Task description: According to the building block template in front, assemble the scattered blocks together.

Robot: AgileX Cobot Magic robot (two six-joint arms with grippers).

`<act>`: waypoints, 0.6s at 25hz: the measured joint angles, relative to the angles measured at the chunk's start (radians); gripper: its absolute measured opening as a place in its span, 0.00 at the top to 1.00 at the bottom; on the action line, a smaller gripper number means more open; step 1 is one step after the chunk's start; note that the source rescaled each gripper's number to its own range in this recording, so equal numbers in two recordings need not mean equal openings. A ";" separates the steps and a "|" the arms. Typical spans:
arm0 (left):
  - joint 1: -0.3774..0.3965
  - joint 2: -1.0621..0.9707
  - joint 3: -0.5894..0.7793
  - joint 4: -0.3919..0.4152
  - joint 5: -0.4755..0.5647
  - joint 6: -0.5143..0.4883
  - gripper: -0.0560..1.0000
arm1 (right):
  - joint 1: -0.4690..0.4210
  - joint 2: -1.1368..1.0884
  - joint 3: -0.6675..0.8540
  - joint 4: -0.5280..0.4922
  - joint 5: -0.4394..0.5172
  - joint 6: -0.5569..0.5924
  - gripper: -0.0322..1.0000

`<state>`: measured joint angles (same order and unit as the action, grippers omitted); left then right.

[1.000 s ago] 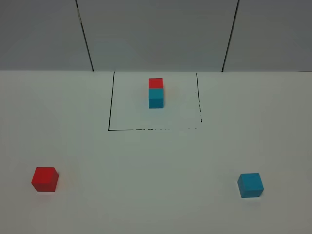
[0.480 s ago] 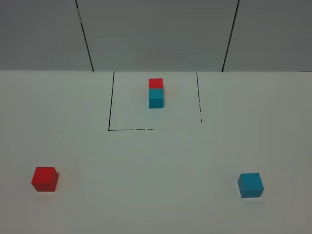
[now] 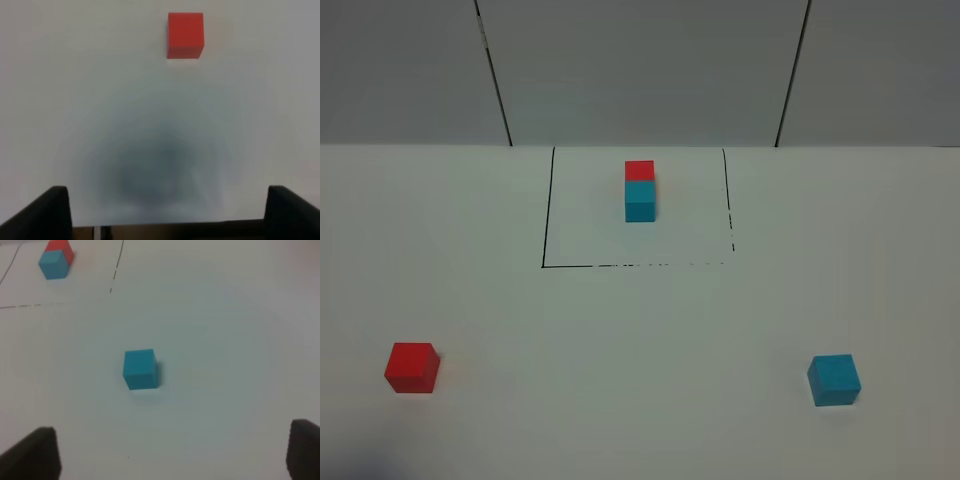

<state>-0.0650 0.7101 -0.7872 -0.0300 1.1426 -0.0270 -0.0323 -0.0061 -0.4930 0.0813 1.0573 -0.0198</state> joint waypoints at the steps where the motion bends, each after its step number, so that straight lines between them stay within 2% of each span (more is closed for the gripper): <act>1: 0.000 0.061 -0.019 0.001 0.001 -0.003 0.33 | 0.000 0.000 0.000 0.000 0.000 0.000 0.19; 6: -0.002 0.314 -0.077 0.030 -0.009 -0.003 0.33 | 0.000 0.000 0.000 0.000 0.000 0.000 0.19; 9: -0.002 0.425 -0.078 0.054 -0.081 -0.025 0.33 | 0.000 0.000 0.000 0.000 0.000 0.000 0.19; 15: -0.002 0.572 -0.078 0.054 -0.222 -0.027 0.31 | 0.000 0.000 0.000 0.000 0.000 0.000 0.19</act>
<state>-0.0674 1.2822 -0.8650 0.0236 0.9211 -0.0538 -0.0323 -0.0061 -0.4930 0.0813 1.0573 -0.0198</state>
